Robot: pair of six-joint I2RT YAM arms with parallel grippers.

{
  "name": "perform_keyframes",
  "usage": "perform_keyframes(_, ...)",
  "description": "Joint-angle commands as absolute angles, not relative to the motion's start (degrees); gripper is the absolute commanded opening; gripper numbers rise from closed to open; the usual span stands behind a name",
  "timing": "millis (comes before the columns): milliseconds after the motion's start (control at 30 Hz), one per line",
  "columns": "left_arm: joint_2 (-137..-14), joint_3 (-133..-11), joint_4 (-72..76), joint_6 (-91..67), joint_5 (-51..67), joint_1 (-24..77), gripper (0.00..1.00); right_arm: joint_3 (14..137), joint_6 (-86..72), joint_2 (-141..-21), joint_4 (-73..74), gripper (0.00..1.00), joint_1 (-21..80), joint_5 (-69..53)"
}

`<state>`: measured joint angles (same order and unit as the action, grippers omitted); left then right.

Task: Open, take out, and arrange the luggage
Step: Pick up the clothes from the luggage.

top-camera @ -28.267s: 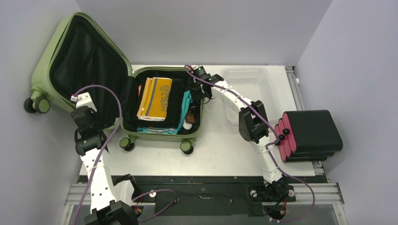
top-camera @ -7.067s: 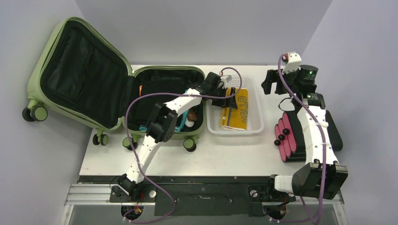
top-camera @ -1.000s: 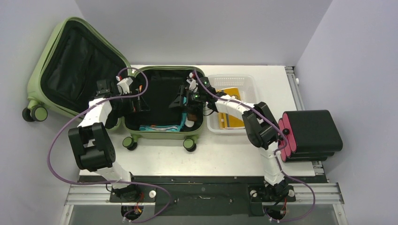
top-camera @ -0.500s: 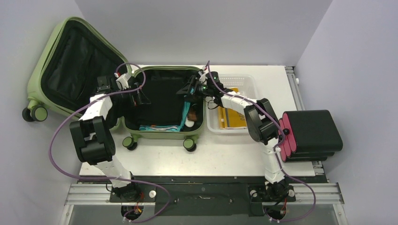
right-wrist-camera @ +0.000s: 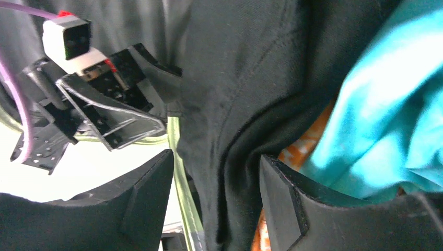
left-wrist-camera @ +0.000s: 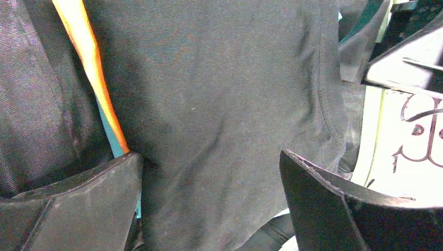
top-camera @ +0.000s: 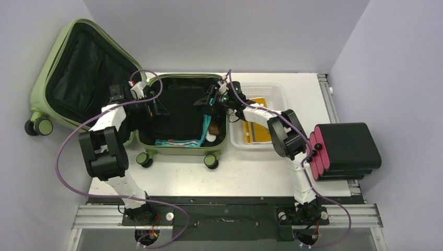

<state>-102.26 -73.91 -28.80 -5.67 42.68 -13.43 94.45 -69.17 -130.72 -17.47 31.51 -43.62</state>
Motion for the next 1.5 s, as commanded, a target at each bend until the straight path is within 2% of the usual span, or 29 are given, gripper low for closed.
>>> perform_keyframes(0, -104.96, -74.88, -22.69, -2.81, 38.04, -14.95, 0.96, 98.19, -62.17, -130.65, -9.95, 0.56, 32.65, -43.49)
perform_keyframes(233, -105.18, -75.64, -22.34, -3.18, 38.89, -14.94, 0.96, 97.86, -62.72, -130.8, -9.27, 0.53, 32.9, -44.0)
perform_keyframes(400, -105.51, -75.4, -22.26, -3.17, 38.83, -14.98, 0.96, 95.91, -74.34, -130.63, -24.76, 0.39, 32.99, -46.31)
perform_keyframes(533, -105.4, -75.28, -22.11, -3.21, 38.55, -14.94, 0.96, 96.75, -79.64, -131.23, -31.13, 0.27, 33.32, -47.44)
perform_keyframes(633, -105.43, -75.36, -21.83, -3.44, 38.35, -14.94, 0.96, 99.3, -78.6, -132.17, -29.69, 0.2, 34.16, -47.79)
perform_keyframes(867, -105.32, -75.58, -21.33, -3.95, 37.34, -15.03, 0.99, 103.5, -68.25, -133.02, -15.29, 0.16, 34.85, -45.53)
perform_keyframes(933, -105.3, -75.63, -21.13, -4.0, 37.47, -15.05, 0.92, 104.33, -65.26, -132.92, -12.02, 0.16, 34.74, -45.14)
perform_keyframes(1033, -105.42, -75.88, -20.94, -4.23, 38.06, -15.14, 0.75, 104.94, -62.34, -132.67, -8.5, 0.16, 34.53, -44.98)
perform_keyframes(1233, -105.45, -76.41, -20.25, -4.59, 38.42, -15.31, 0.49, 103.25, -58.39, -131.03, -4.98, 0.16, 33.68, -44.54)
perform_keyframes(1300, -105.51, -76.45, -19.81, -4.91, 38.62, -15.46, 0.35, 102.86, -57.13, -130.9, -3.58, 0.16, 33.47, -44.52)
perform_keyframes(1333, -105.55, -76.5, -19.61, -5.01, 38.55, -15.55, 0.22, 102.73, -56.29, -130.88, -3.06, 0.16, 33.37, -44.27)
perform_keyframes(1400, -105.54, -76.81, -19.57, -5.31, 38.36, -15.61, 0.08, 102.74, -55.84, -130.96, -2.27, 0.16, 33.32, -43.95)
perform_keyframes(1467, -104.99, -77.16, -19.55, -5.4, 38.02, -15.71, 0.0, 103.6, -55.29, -131.33, -1.06, 0.18, 33.36, -43.57)
